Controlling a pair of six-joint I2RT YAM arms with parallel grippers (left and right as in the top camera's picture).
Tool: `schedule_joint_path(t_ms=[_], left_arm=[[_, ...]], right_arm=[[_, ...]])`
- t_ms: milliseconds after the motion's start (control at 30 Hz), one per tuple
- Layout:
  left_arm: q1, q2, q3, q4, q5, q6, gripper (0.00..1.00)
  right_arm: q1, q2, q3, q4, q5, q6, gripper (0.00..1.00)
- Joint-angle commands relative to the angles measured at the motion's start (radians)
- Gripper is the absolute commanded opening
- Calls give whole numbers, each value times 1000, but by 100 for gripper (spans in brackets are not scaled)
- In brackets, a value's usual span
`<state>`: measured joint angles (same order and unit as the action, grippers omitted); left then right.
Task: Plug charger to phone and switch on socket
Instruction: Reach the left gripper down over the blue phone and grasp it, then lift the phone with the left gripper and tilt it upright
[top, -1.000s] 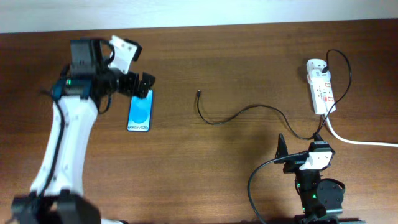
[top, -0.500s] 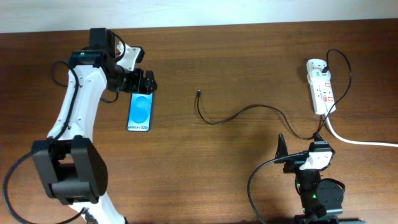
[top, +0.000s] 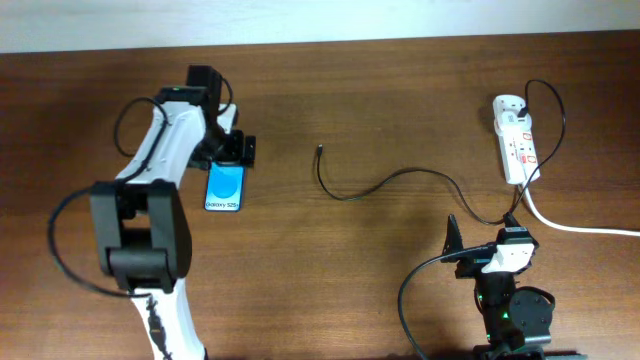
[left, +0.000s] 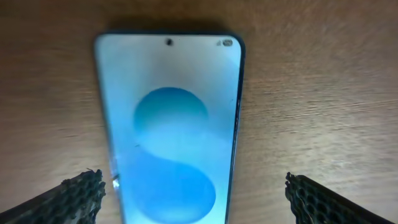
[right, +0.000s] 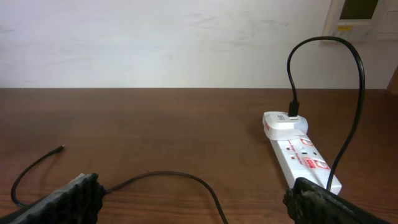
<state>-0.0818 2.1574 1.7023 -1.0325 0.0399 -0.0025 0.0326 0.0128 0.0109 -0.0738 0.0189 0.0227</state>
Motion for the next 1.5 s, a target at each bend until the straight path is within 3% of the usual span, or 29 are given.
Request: schedule_joint_path(t_ms=[0, 133, 333, 1200, 1467], left_arm=[[-14, 36, 17, -2, -39, 23, 99], [-14, 38, 14, 0, -120, 26, 99], [-14, 38, -7, 29, -116, 85, 99], [-3, 72, -98, 82, -122, -66, 100], [-3, 113, -98, 107, -96, -65, 88]], right_arm=[[6, -6, -5, -5, 16, 0, 98], [6, -6, -5, -5, 16, 0, 98], [6, -6, -5, -5, 16, 0, 98], [6, -6, -5, -5, 16, 0, 98], [6, -6, -5, -5, 16, 0, 98]])
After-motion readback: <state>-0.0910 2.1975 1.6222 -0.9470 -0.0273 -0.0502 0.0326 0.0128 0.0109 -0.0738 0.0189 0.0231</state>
